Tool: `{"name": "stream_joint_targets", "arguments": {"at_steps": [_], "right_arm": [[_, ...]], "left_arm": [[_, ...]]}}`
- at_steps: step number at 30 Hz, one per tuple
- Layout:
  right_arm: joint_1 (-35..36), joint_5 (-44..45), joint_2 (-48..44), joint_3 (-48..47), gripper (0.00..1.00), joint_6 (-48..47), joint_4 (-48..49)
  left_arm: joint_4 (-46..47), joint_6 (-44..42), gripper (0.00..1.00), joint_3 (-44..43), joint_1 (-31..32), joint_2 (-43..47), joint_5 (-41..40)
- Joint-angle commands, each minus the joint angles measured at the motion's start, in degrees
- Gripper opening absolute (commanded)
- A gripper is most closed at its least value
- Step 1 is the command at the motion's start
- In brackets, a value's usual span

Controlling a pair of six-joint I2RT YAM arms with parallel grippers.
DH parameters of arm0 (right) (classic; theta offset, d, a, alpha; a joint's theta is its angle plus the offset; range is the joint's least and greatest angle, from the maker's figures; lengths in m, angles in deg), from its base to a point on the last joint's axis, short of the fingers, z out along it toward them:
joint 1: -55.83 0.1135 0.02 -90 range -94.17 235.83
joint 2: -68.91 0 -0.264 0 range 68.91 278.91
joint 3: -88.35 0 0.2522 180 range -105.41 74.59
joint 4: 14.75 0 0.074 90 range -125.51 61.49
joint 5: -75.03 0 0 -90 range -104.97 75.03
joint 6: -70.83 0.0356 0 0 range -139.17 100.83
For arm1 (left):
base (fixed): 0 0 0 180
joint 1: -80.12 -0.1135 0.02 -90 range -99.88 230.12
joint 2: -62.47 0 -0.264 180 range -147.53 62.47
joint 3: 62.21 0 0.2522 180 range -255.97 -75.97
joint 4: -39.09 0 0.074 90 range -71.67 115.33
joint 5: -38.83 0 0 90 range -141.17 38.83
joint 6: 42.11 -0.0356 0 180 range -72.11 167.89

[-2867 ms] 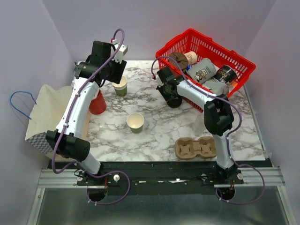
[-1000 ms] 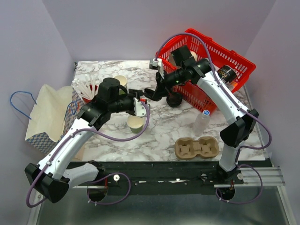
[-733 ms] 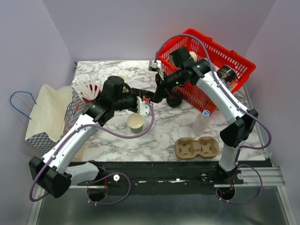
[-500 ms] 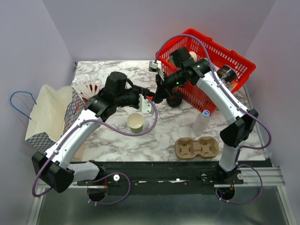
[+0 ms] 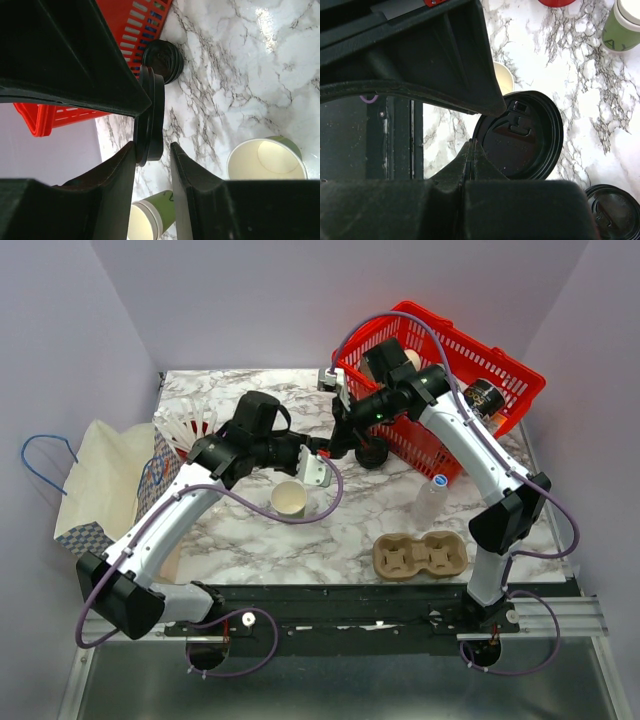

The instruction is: Pack the takeout coffee

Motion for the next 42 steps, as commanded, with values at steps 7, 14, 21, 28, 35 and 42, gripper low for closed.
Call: {"name": "stream_joint_targets", "arguments": {"at_steps": [7,14,21,28,35,42], "right_arm": [[0.52,-0.53,1.5,-2.97,0.01,-3.21,-2.42],[1.05,0.87,0.97,-2.44,0.01,-4.7,-2.59],[1.14,1.4,0.71,-1.65,0.01,-4.71,-2.33],[1.05,4.47,0.45,-3.22,0.28,-0.23,0.65],[-2.55,12.28,-14.56,11.33,0.76,15.74,28.3],[-4.84,6.26,-14.86,21.2,0.83,31.32,37.4]], "left_arm": [[-3.23,4.0,0.38,-5.94,0.51,-4.04,2.86],[-12.19,5.5,0.26,-13.24,0.42,-8.79,4.88],[-13.08,5.85,0.06,-13.16,0.42,-8.62,5.94],[-11.06,9.62,0.0,-10.96,0.51,-7.13,5.06],[3.59,41.74,0.0,-2.63,-4.75,-0.98,10.85],[39.08,86.6,0.0,18.63,-11.09,8.87,14.37]]}}
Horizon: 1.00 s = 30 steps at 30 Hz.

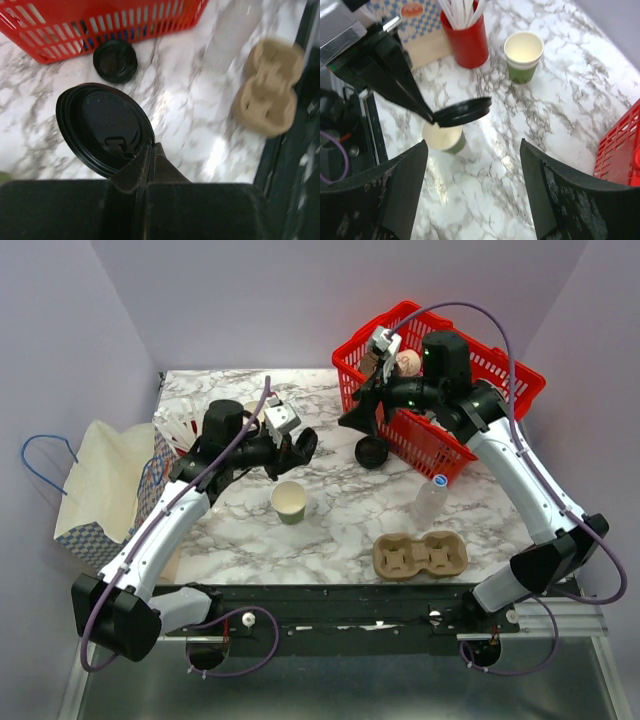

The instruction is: Pack the takeout coffee

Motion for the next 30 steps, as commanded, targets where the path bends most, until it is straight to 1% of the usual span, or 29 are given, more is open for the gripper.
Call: {"name": "stream_joint_targets", "arguments": {"at_steps": [1,2,3,5,6,9,13,18,20,25,30], "right_arm": [[0.23,-5.6,5.19,4.0,0.83,10.11,8.22],[0.32,-7.27,5.99,4.62,0.83,11.85,8.39],[0.23,-7.81,6.6,5.32,0.83,13.52,8.92],[0.32,-9.82,8.89,6.12,0.83,13.97,9.63],[0.23,-10.53,9.59,6.12,0.83,14.5,9.63],[0.23,-12.91,12.67,6.03,0.83,15.82,9.8],[0.14,-14.67,15.13,7.26,0.83,18.8,12.25],[0.14,-19.85,17.76,7.88,0.84,19.68,13.93],[0.14,-20.56,18.38,8.4,0.86,20.04,14.63],[0.14,-21.44,19.0,10.07,0.87,22.59,16.74],[0.23,-21.35,19.26,11.74,0.87,22.94,16.92]], "left_arm": [[24.33,32.78,0.0,9.39,-1.95,4.59,4.84],[26.51,37.24,0.0,10.44,-2.22,4.76,4.84],[29.4,39.37,0.0,12.54,-2.66,4.68,5.37],[32.15,46.03,0.0,14.66,-4.14,4.24,5.9],[34.33,48.16,0.0,16.59,-4.68,4.15,6.51],[36.98,52.56,0.0,20.11,-6.87,4.41,7.48],[38.31,55.99,0.0,24.86,-9.6,5.99,9.41],[41.56,58.55,0.0,30.57,-10.39,7.67,11.96],[41.91,59.25,0.0,31.37,-10.75,7.58,12.92],[45.69,62.24,0.0,34.1,-11.54,6.08,15.04],[45.43,62.07,0.0,34.53,-12.59,5.38,15.39]]}}
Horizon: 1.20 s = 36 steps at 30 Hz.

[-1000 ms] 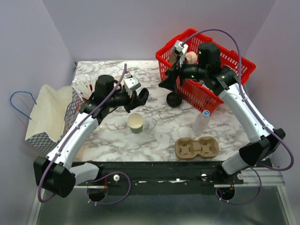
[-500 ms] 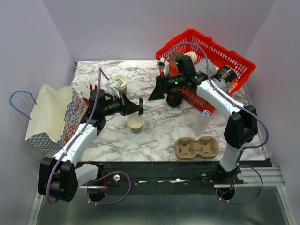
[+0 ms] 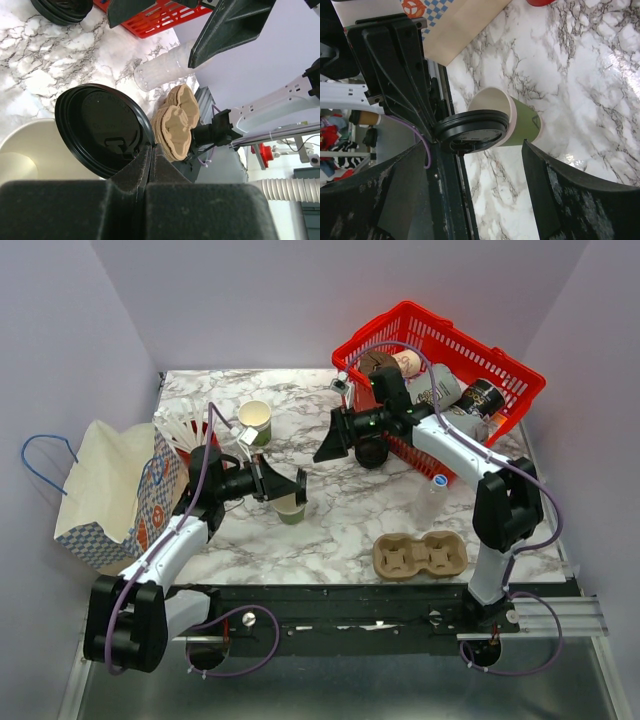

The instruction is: Pack the takeout coffee

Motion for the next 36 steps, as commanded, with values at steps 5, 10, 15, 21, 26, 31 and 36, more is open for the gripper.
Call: {"name": "stream_joint_targets", "arguments": {"at_steps": [5,10,15,21,26,31,36], "right_arm": [[0.25,-2.89,1.56,2.31,0.87,1.89,2.72],[0.6,-2.71,2.35,1.96,0.87,1.81,2.63],[1.04,-2.8,2.71,1.34,0.87,1.98,2.71],[1.66,-2.89,2.88,1.52,0.87,2.25,2.98],[2.01,-2.71,3.15,1.6,0.87,2.77,3.51],[2.62,-2.62,3.41,1.25,0.87,3.48,4.03],[2.98,-2.1,3.5,1.43,0.87,3.48,4.03]], "left_arm": [[1.82,0.92,0.02,1.78,-2.43,-0.61,2.63],[-0.11,-0.49,0.06,2.13,-4.28,-1.14,3.77],[-3.09,-2.86,0.09,1.52,-5.25,-1.14,5.0],[-7.57,-5.59,0.16,0.99,-6.21,0.62,5.26],[-9.95,-6.82,0.23,0.64,-7.0,2.46,4.56],[-11.89,-7.35,0.27,0.02,-7.88,3.26,4.12],[-14.43,-9.28,0.27,-0.42,-8.67,3.87,2.98]]}}
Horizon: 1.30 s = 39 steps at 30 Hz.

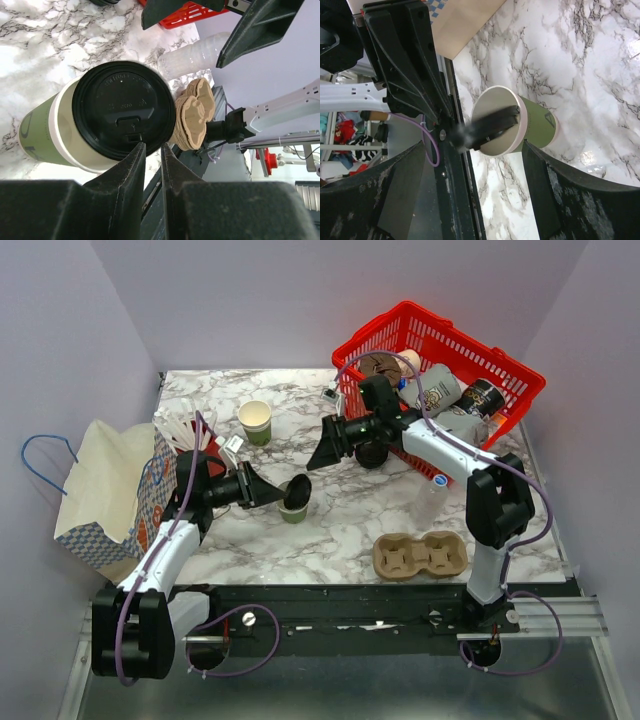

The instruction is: Pack the takeout coffee

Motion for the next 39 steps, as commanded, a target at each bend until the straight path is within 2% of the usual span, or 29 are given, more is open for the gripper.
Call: {"name": "stream_joint_targets", "arguments": {"at_steps": [1,6,9,10,11,15,16,19,25,30,33,37,39], "right_arm": [[0.92,-0.55,1.01,0.05,0.87,0.33,1.3],[1.89,2.62,1.01,0.14,0.86,-2.3,-0.98],[1.89,4.46,0.05,0.4,0.84,-4.15,-1.25],[1.89,4.82,-0.13,-0.47,0.82,-6.07,-2.12],[1.89,5.34,-0.66,-1.35,0.77,-8.26,-3.34],[2.77,10.69,-5.49,-2.59,0.73,-27.83,-11.07],[3.55,12.01,-8.11,-2.06,0.72,-37.46,-14.48],[4.44,15.36,-13.82,5.57,0.71,-50.85,-15.13],[9.79,23.25,-18.15,16.39,0.65,-66.62,-19.0],[11.82,28.45,-19.39,22.37,0.63,-66.65,-14.35],[12.0,33.29,-18.51,22.03,0.59,-62.26,-11.44],[12.61,37.32,-16.67,22.55,0.57,-63.3,-9.87],[12.79,38.48,-15.44,22.29,0.51,-64.27,-10.21]], "left_arm": [[-3.23,-2.48,0.27,-1.86,-0.98,1.4,-0.65],[-3.84,-3.1,0.28,-2.3,-1.33,1.31,-1.18],[-9.0,-9.24,0.3,-4.67,-1.33,2.81,-2.23],[-10.68,-13.69,0.31,-6.33,-1.33,3.16,-2.84],[-12.7,-15.91,0.31,-7.21,-1.33,3.42,-3.2],[-21.67,-23.49,0.32,-11.0,-1.33,3.51,-3.55],[-21.77,-23.75,0.32,-11.09,-1.33,3.86,-3.72],[-20.81,-24.11,0.33,-11.18,-1.33,5.01,-5.22],[-22.56,-25.42,0.35,-13.54,-1.25,5.18,-10.4],[-24.14,-26.39,0.36,-14.69,-1.25,5.36,-11.64],[-25.28,-26.83,0.36,-15.04,-1.25,5.97,-11.72],[-26.87,-28.85,0.36,-15.13,-1.25,7.2,-11.99],[-27.31,-29.38,0.36,-15.22,-1.25,7.47,-11.9]]}}
